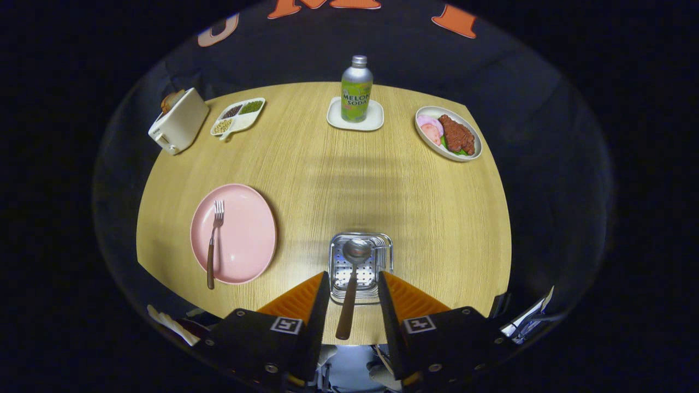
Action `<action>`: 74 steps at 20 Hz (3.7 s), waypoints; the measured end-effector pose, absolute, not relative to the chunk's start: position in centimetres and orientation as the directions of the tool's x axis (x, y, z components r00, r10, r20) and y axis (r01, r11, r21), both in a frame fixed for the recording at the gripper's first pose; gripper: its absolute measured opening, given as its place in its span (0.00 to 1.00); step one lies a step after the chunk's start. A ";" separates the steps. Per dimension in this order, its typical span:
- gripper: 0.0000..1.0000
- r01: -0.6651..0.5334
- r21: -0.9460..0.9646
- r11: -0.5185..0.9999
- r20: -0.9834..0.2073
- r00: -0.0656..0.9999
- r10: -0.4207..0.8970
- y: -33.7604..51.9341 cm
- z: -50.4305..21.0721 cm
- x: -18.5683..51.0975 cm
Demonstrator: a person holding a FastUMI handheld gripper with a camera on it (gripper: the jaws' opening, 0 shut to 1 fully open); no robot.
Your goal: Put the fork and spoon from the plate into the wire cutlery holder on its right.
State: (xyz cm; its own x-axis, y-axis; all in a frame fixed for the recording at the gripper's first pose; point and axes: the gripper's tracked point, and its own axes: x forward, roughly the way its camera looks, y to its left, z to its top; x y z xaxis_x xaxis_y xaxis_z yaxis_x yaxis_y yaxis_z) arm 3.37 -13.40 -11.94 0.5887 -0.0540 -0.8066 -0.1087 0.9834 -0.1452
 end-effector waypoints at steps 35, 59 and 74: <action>1.00 -0.298 -0.143 0.944 -0.575 0.801 0.166 9.8 -21.0 2.9; 0.06 -0.279 -0.063 0.958 -0.676 0.718 0.164 7.4 -22.6 1.5; 0.05 -0.216 -0.116 0.969 -0.673 0.735 0.083 -2.8 -16.4 -0.1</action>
